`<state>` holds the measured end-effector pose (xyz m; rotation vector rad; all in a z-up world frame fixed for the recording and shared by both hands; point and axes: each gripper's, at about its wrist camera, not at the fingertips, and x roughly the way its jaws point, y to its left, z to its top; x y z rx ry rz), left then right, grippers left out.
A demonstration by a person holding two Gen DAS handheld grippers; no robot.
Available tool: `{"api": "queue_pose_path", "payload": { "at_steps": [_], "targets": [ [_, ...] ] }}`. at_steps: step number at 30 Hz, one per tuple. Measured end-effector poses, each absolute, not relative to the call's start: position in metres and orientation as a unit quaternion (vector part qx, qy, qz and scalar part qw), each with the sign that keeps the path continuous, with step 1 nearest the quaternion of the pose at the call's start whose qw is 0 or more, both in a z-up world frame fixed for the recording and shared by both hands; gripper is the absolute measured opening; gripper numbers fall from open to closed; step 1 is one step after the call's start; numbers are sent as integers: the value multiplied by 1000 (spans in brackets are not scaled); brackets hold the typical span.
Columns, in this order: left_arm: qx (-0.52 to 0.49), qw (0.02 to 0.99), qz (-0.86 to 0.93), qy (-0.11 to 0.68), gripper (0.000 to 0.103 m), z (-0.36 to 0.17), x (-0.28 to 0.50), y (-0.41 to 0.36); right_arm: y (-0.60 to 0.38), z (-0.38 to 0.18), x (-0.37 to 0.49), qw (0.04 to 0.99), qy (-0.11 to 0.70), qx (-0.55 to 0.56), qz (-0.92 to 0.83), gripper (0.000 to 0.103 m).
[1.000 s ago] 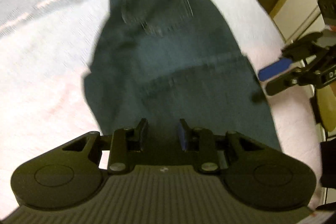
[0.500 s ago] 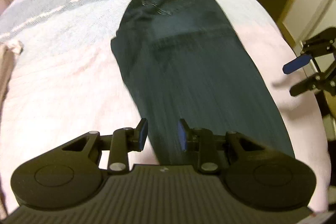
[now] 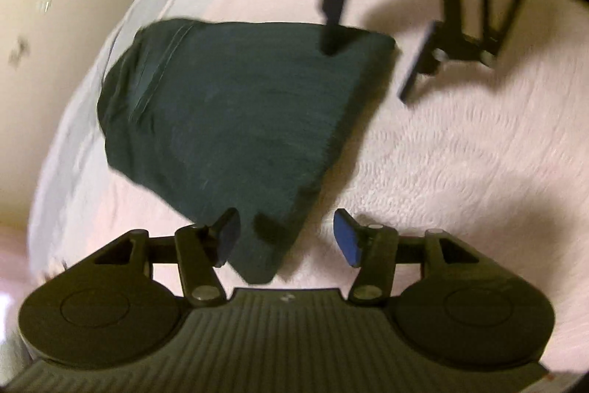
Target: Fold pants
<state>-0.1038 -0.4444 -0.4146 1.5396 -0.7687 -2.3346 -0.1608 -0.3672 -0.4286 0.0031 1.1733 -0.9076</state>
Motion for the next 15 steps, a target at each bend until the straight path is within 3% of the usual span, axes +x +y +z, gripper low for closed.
{"api": "queue_pose_path", "payload": {
  "at_steps": [2, 6, 9, 10, 11, 15],
  "targets": [
    [524, 114, -786, -308, 53, -434, -106, -442, -365, -439, -158, 726, 553, -55, -404, 55],
    [516, 111, -757, -386, 52, -463, -102, -448, -366, -445, -162, 717, 565, -87, -399, 41],
    [521, 119, -750, -390, 39, -465, -104, -461, -368, -440, -167, 718, 562, -78, -402, 23],
    [524, 114, -753, -381, 29, -464, -107, -466, -368, -436, -168, 719, 561, -73, -403, 17],
    [527, 109, -754, -377, 19, -459, -108, -468, -372, -430, -168, 721, 558, -67, -405, 14],
    [534, 116, -765, -340, 11, -423, -113, -472, -380, -388, -176, 732, 543, -41, -409, 10]
  ]
}}
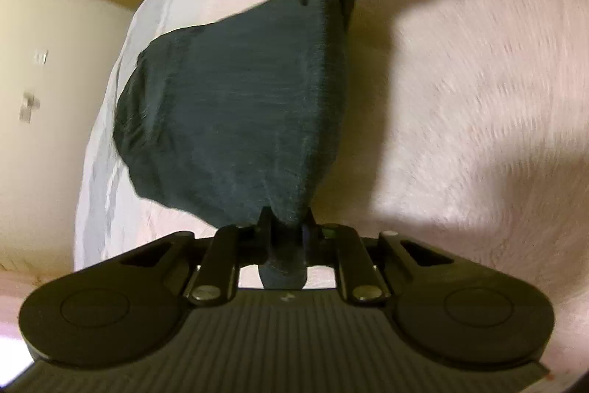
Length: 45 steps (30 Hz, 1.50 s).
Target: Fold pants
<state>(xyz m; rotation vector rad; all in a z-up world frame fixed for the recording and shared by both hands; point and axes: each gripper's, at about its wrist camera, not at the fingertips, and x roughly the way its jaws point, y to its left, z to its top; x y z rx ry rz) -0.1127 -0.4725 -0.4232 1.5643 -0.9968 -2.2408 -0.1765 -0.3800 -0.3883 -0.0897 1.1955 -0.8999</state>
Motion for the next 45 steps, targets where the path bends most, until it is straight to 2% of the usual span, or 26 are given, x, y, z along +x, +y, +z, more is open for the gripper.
{"api": "queue_pose_path", "payload": {
  "at_steps": [5, 15, 24, 33, 42, 45],
  "targets": [
    [545, 114, -785, -271, 9, -352, -128, -498, -401, -319, -197, 750, 519, 18, -409, 10],
    [578, 87, -780, -223, 9, -213, -192, -579, -483, -185, -274, 786, 453, 149, -394, 10],
    [597, 86, -776, -183, 9, -156, -302, -699, -620, -126, -408, 820, 348, 293, -347, 10],
    [615, 77, -779, -97, 8, -182, -404, -859, -788, -152, -538, 808, 296, 392, -326, 10],
    [624, 89, -776, -7, 8, -278, -459, -956, -877, -264, -626, 769, 237, 491, -333, 10],
    [625, 97, -775, 14, 8, -303, -465, -967, -878, -299, -649, 738, 183, 540, -360, 23]
  ]
}}
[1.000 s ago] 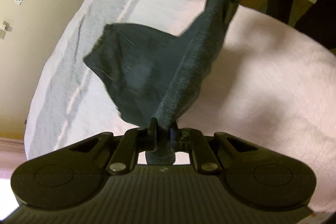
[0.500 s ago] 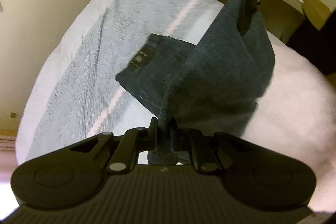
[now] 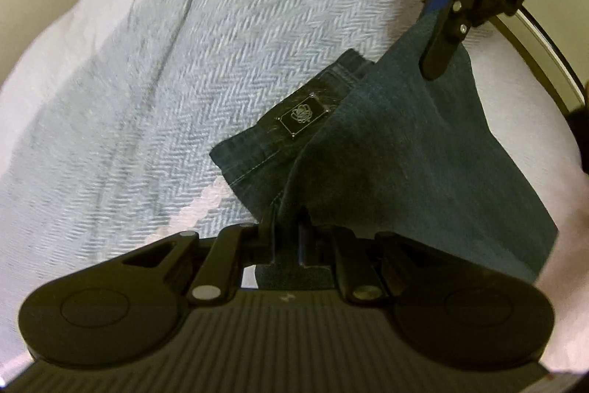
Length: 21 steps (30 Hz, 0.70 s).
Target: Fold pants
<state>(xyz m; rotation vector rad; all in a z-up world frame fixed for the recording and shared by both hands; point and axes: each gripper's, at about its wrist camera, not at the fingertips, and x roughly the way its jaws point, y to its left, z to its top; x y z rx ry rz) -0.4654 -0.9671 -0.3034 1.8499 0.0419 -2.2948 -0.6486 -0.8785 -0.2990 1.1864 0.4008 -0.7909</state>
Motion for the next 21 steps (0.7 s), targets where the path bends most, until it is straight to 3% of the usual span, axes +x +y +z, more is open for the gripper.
{"api": "queue_pose_path", "payload": {
  "at_steps": [3, 6, 8, 9, 18, 21],
  "targets": [
    [613, 102, -783, 33, 8, -309, -465, -971, -867, -316, -659, 725, 145, 558, -378, 35],
    [606, 106, -787, 48, 8, -311, -465, -976, -854, -318, -660, 723, 121, 555, -393, 34],
    [605, 105, -787, 52, 8, -310, -464, -977, -850, -319, -664, 709, 106, 566, -407, 17],
    [605, 105, -788, 54, 8, -313, -467, -979, -850, -320, -667, 700, 97, 574, -413, 15],
    [606, 113, -783, 85, 10, -355, -493, -1012, -870, -349, -685, 673, 96, 589, -438, 10],
    [596, 150, -782, 106, 34, -368, -493, -1023, -871, -367, -691, 658, 100, 602, -441, 10]
  ]
}}
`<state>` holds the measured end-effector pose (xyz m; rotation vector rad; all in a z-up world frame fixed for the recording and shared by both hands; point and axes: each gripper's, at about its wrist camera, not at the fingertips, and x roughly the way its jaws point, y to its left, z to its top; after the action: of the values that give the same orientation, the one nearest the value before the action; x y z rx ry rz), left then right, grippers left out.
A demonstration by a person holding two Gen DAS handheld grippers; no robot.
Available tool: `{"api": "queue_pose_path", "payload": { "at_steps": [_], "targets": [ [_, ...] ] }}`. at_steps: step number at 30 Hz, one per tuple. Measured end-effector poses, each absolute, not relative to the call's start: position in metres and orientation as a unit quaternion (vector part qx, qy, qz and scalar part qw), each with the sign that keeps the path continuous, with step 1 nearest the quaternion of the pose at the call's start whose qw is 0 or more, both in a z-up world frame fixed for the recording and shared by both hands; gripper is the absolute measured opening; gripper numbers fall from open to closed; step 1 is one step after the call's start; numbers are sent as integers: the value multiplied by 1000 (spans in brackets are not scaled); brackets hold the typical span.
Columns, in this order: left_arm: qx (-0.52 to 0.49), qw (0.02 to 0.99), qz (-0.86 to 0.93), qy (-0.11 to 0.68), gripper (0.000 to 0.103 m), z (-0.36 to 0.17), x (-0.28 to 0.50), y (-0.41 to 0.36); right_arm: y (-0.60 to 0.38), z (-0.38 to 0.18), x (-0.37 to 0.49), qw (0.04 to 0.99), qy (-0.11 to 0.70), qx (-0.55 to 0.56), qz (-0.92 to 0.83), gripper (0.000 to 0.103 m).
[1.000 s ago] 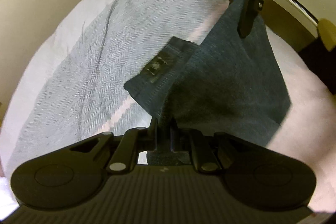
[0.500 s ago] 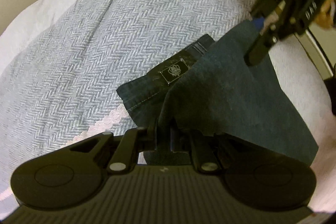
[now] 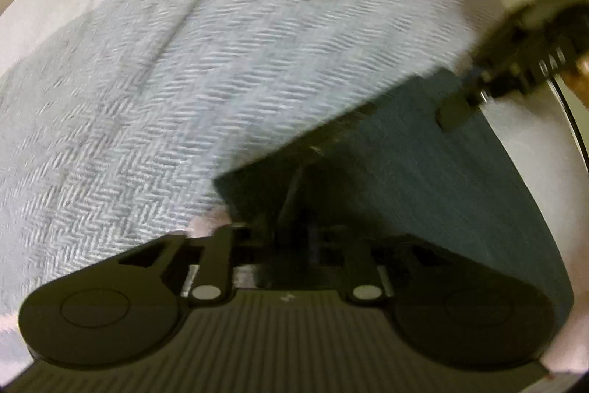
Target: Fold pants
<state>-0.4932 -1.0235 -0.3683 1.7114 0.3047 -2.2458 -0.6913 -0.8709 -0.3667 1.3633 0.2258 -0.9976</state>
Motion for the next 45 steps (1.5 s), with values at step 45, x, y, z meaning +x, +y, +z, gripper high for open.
{"api": "queue_pose_path", "payload": {
  "at_steps": [45],
  "targets": [
    [497, 295, -805, 133, 20, -295, -331, -895, -720, -286, -600, 689, 197, 439, -542, 44]
  ]
}}
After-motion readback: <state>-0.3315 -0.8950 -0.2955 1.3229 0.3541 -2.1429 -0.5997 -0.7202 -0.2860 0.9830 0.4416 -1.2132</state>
